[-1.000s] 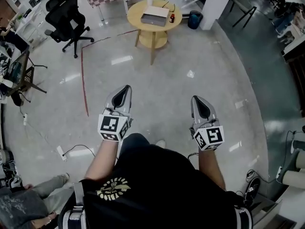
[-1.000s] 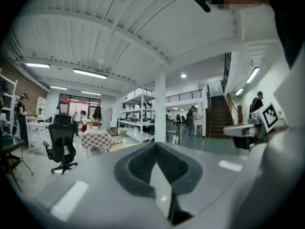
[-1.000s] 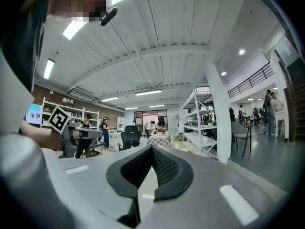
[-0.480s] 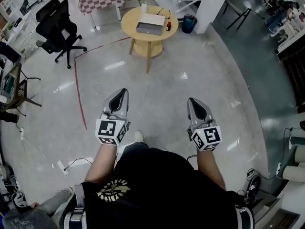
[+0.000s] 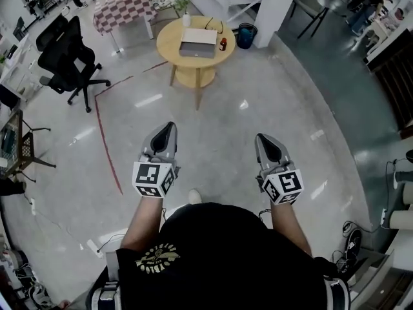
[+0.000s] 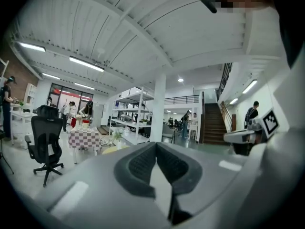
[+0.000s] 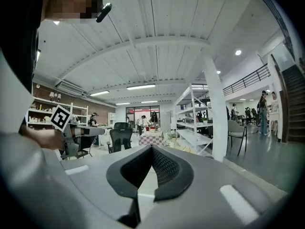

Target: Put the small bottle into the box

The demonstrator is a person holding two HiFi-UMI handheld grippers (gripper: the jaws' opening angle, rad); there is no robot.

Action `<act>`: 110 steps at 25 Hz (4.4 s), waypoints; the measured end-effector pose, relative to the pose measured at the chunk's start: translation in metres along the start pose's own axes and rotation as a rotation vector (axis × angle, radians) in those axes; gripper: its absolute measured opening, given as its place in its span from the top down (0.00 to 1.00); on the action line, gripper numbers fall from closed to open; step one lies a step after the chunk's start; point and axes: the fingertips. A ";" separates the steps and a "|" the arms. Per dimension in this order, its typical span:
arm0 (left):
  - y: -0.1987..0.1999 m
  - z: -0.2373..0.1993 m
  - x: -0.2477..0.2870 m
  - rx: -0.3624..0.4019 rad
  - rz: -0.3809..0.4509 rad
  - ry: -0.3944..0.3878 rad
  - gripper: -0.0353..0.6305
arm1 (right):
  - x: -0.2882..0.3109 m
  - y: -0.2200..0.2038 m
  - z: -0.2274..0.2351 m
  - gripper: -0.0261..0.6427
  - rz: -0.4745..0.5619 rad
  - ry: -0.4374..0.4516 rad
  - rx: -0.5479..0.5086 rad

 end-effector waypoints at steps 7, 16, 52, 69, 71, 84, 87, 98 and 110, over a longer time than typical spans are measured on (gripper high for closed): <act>-0.008 -0.028 0.010 -0.018 -0.005 -0.023 0.95 | 0.029 -0.001 -0.008 0.95 -0.005 -0.025 -0.019; -0.042 -0.027 0.052 -0.050 -0.065 -0.041 0.95 | 0.044 -0.022 0.017 0.95 -0.051 -0.053 0.009; -0.045 -0.014 0.180 0.024 -0.103 0.061 0.95 | 0.138 -0.033 0.153 0.95 -0.023 0.049 0.112; -0.032 -0.077 0.295 0.010 -0.073 -0.077 0.95 | 0.255 -0.035 0.162 0.95 -0.041 0.008 0.107; -0.025 -0.090 0.304 0.002 -0.056 -0.087 0.95 | 0.269 -0.030 0.160 0.95 -0.040 0.002 0.089; -0.019 -0.180 0.348 -0.017 -0.027 -0.151 0.95 | 0.347 -0.016 0.145 0.95 -0.026 -0.087 0.028; -0.026 -0.193 0.354 -0.025 -0.040 -0.155 0.95 | 0.360 -0.020 0.138 0.95 -0.031 -0.088 0.022; -0.062 -0.184 0.388 -0.042 -0.119 -0.165 0.95 | 0.373 -0.047 0.176 0.95 -0.077 -0.117 0.068; -0.076 -0.165 0.458 -0.044 -0.152 -0.142 0.95 | 0.406 -0.055 0.237 0.95 -0.067 -0.074 0.088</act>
Point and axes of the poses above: the fingertips, and each gripper's own axes: x forward along the fingers, z to its right, y out of its top, and after that the axes turned 10 degrees about z, right-handed
